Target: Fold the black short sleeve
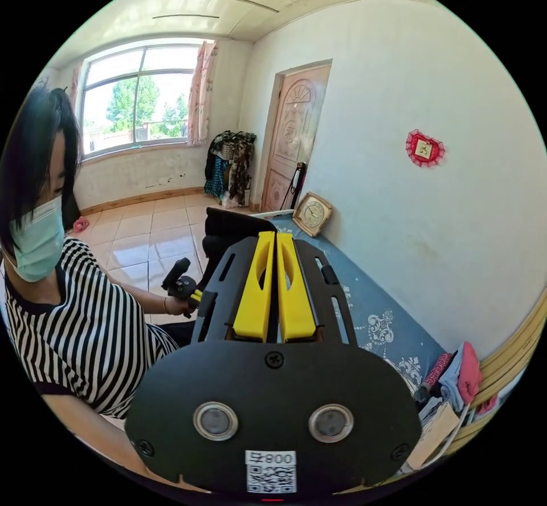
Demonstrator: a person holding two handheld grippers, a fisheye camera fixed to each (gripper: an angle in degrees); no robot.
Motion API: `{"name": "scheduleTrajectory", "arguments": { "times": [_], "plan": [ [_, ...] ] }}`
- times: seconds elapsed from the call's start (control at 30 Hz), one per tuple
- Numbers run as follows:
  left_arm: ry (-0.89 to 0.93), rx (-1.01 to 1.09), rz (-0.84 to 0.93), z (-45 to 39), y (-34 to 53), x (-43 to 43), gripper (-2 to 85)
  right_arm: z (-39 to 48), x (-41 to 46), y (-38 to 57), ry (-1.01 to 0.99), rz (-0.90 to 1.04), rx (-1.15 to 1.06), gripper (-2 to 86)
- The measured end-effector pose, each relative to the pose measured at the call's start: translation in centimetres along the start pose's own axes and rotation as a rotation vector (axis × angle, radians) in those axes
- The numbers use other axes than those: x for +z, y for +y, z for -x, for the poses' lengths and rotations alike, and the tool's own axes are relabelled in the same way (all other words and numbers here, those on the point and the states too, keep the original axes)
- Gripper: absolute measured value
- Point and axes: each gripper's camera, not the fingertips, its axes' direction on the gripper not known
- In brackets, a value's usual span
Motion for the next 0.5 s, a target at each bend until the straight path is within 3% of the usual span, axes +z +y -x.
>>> {"name": "scheduleTrajectory", "arguments": {
  "times": [0.27, 0.5],
  "plan": [
    [-0.197, -0.022, -0.241, 2.7, -1.1, -14.2, 0.8, -3.9, -6.5, 8.6, -0.006, -0.162, 0.092, -0.2],
    [-0.511, 0.27, -0.398, 2.0, -9.3, -23.4, 0.8, -7.2, -7.6, 13.6, 0.003, -0.252, 0.116, -0.1]
  ]
}}
